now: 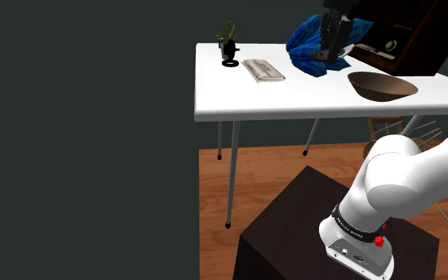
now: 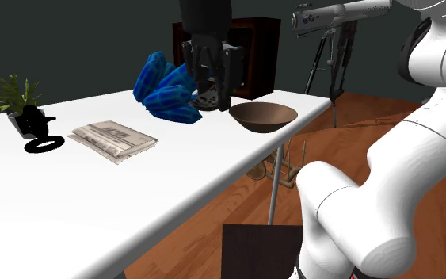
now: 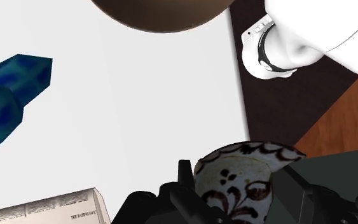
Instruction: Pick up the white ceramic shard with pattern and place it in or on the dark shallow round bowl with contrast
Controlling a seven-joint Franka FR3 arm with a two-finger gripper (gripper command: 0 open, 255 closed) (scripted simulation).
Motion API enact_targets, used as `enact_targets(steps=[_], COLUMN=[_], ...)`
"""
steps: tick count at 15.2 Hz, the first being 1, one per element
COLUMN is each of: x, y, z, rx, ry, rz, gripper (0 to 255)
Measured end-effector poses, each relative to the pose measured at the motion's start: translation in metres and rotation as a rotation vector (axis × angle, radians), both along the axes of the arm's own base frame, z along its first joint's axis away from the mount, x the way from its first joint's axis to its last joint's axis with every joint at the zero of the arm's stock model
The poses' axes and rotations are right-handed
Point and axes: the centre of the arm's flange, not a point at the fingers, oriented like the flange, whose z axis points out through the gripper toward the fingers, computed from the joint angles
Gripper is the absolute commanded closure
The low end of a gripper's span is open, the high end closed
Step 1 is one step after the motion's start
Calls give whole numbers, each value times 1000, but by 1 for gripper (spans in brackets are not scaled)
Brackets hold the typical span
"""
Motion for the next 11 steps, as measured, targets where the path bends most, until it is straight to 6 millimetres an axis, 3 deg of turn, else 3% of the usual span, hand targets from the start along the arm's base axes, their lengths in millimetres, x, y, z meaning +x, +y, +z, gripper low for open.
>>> enact_targets(steps=[11], x=[-82], y=[-120], z=[-2], rx=[0], ry=[-1], rz=[1], gripper=[255])
